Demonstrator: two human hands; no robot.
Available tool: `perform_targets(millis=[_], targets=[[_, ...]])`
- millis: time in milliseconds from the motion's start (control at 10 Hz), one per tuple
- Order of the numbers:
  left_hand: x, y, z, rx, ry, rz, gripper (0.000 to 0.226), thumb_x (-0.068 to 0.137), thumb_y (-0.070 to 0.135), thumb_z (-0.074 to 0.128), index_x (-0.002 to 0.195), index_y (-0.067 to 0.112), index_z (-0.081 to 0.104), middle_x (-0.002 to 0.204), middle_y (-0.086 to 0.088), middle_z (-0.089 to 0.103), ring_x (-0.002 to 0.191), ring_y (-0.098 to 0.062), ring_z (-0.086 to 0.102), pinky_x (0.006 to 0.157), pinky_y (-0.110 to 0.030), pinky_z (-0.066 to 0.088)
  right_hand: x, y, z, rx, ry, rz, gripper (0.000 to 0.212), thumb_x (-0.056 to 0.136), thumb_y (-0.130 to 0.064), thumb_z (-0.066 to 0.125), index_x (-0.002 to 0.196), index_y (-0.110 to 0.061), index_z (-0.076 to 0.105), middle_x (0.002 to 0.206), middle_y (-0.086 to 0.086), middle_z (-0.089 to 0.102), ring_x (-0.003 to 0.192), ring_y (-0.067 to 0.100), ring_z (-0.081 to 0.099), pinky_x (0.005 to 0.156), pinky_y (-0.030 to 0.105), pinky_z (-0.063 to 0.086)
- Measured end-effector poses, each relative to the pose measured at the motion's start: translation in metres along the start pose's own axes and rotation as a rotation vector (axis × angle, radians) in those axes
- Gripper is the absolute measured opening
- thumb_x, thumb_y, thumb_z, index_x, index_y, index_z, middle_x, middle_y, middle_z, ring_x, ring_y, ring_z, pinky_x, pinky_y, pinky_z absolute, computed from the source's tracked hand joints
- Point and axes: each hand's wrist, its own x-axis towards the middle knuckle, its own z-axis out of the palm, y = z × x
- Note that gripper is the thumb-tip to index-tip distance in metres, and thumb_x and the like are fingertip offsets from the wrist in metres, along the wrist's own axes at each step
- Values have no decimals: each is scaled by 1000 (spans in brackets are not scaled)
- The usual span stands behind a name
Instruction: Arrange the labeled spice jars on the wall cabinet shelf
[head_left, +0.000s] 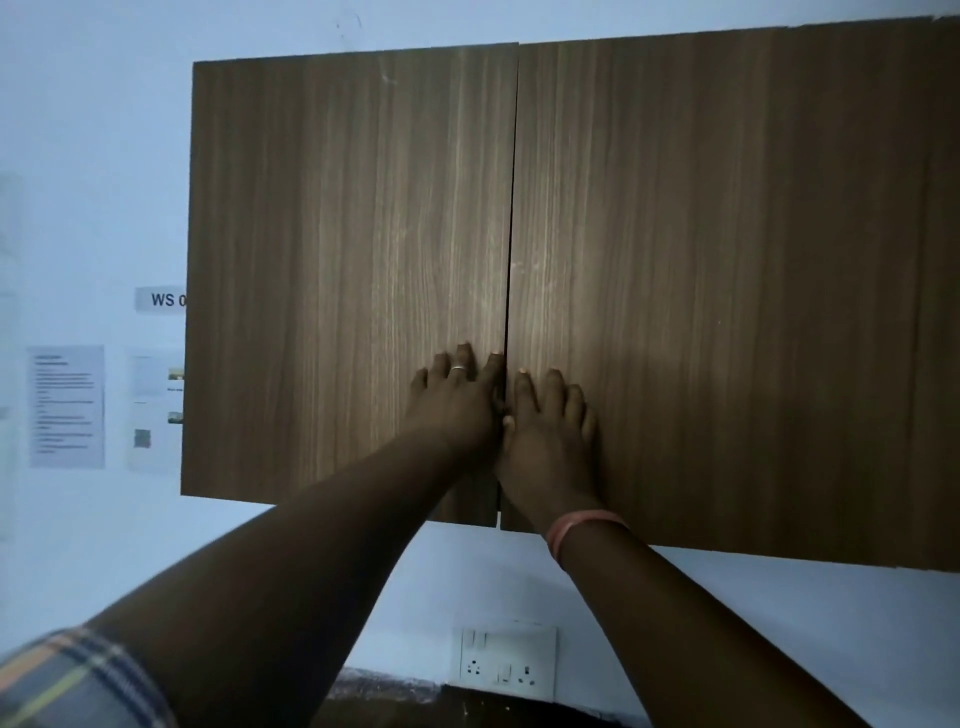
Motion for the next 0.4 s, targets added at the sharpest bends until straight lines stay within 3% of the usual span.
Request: perform_targets(millis=[100, 200, 400], targets=[[-9, 2, -17, 54, 127, 91, 73, 103, 54, 28, 162, 28, -7, 170, -10, -15, 155, -33, -23, 126, -53, -10, -1, -3, -25, 72, 20, -29, 65, 104, -41, 36, 163, -28, 12, 172, 10, 7, 159, 37, 4, 128, 53, 7], [-14, 2, -36, 73, 256, 132, 68, 103, 56, 11, 161, 28, -11, 169, -7, -21, 153, -29, -28, 125, -52, -14, 5, -9, -58, 63, 63, -68, 66, 104, -40, 30, 164, -27, 5, 173, 8, -5, 160, 31, -8, 129, 51, -1], [-13, -6, -82, 16, 352, 127, 74, 97, 67, 3, 159, 32, -17, 168, -4, -26, 153, -28, -29, 125, -54, -13, 19, -29, -122, 3, 149, -107, 75, 103, -35, 36, 164, -22, -5, 171, 8, -17, 158, 29, -21, 129, 49, -4]])
